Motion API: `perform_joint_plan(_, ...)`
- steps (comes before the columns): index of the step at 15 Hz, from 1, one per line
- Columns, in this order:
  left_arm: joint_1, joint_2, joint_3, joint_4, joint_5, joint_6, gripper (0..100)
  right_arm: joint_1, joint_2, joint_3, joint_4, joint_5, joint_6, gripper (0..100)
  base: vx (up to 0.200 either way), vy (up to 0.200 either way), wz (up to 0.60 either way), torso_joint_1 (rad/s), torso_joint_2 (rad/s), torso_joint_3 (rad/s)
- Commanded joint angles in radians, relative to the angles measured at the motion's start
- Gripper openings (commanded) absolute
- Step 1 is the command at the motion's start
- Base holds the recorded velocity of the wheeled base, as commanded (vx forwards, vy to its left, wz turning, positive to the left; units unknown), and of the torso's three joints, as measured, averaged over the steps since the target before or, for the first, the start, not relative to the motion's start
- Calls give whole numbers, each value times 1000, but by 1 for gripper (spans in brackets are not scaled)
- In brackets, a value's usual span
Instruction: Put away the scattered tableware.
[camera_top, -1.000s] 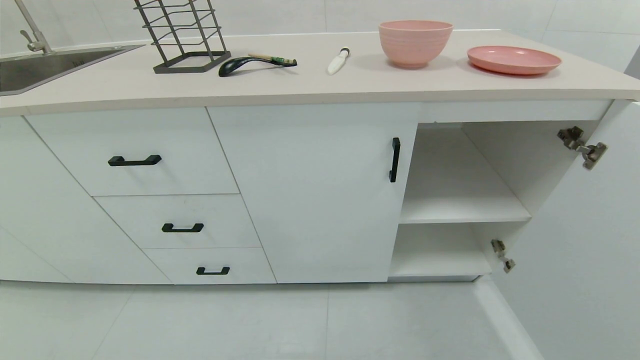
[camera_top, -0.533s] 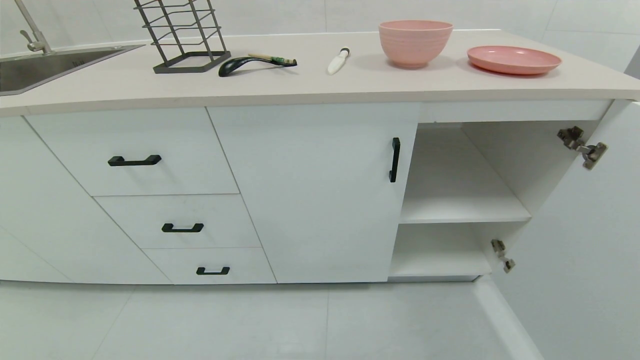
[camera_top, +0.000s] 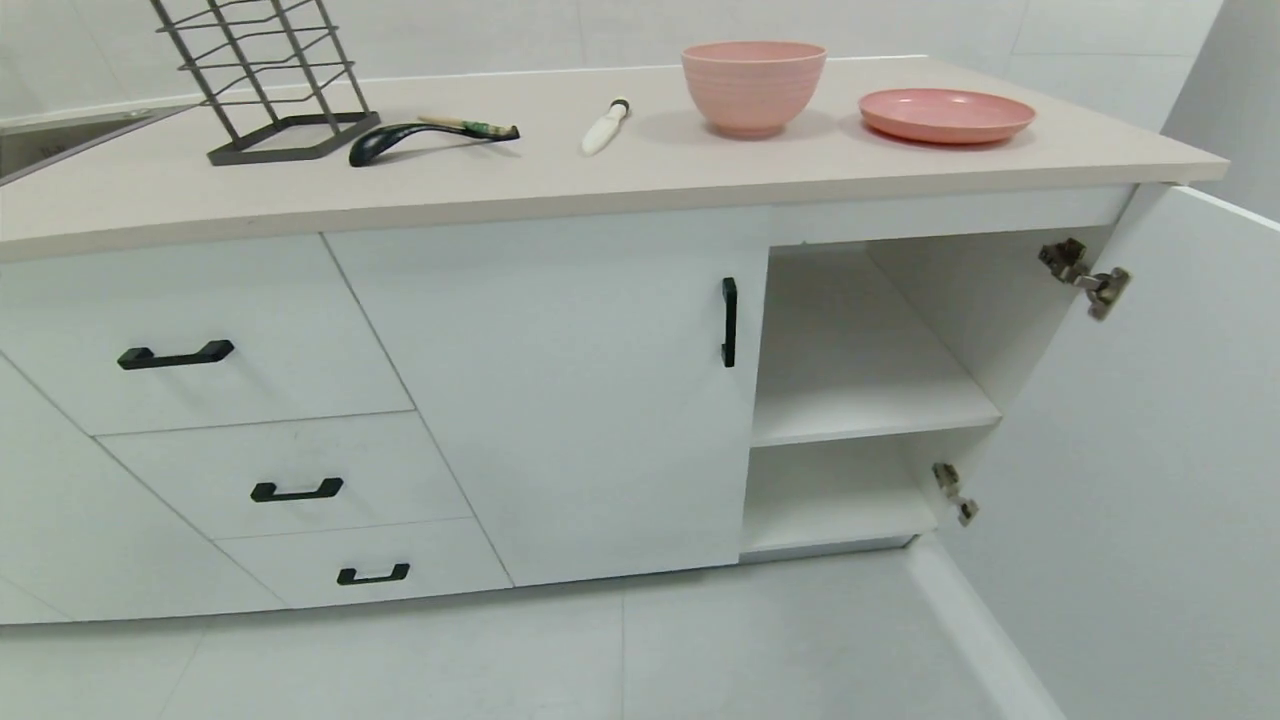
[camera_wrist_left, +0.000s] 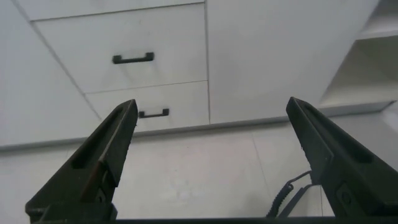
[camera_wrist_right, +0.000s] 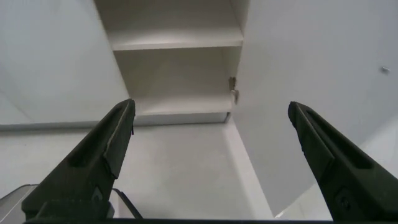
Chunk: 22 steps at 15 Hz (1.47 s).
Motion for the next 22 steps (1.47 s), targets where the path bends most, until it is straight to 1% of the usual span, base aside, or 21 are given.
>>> perform_joint_plan(1, 1, 4, 0, 2, 0, 2, 100, 0, 0, 0, 0, 0, -1, 100, 0, -200, 0, -2, 2, 2)
perform_joint_plan(2, 1, 4, 0, 2, 0, 3, 100, 0, 0, 0, 0, 0, -1, 100, 0, -200, 0, -2, -2, -2)
perform_joint_plan(3, 1, 4, 0, 2, 2, -1, 100, 2, 0, 0, 0, 0, -2, 100, 0, 0, 0, 0, 0, 0)
perform_joint_plan(6, -1, 4, 0, 2, 6, -33, 100, 0, 0, 0, 0, 0, -1, 100, 0, 0, 0, 0, 0, 0)
perform_joint_plan(8, 1, 4, 0, 2, 6, -35, 100, 2, 0, 0, 0, 0, -1, 100, 0, 0, 0, 0, 0, 0)
perform_joint_plan(12, 1, 4, 0, 2, 8, -35, 100, 0, 0, 0, 0, 0, -1, 100, 200, 0, 0, 1, 2, 1)
perform_joint_plan(19, 1, 4, 0, 2, 12, -40, 100, 0, 0, 0, 0, 0, -1, 100, 0, 0, 0, 0, 0, 0)
perform_joint_plan(20, 1, 4, 0, 1, 12, -46, 100, 0, 0, 0, 0, 0, -2, 100, 0, 0, 0, 0, 0, 0)
perform_joint_plan(21, -1, 4, 0, 1, 12, -53, 100, 2, 0, 0, 0, 0, -2, 100, 200, 0, 0, -7, 2, 2)
perform_joint_plan(22, 1, 4, -2, -1, 12, -73, 100, 0, 0, 0, 0, 0, -2, 100, 200, 0, 0, 2, 2, 2)
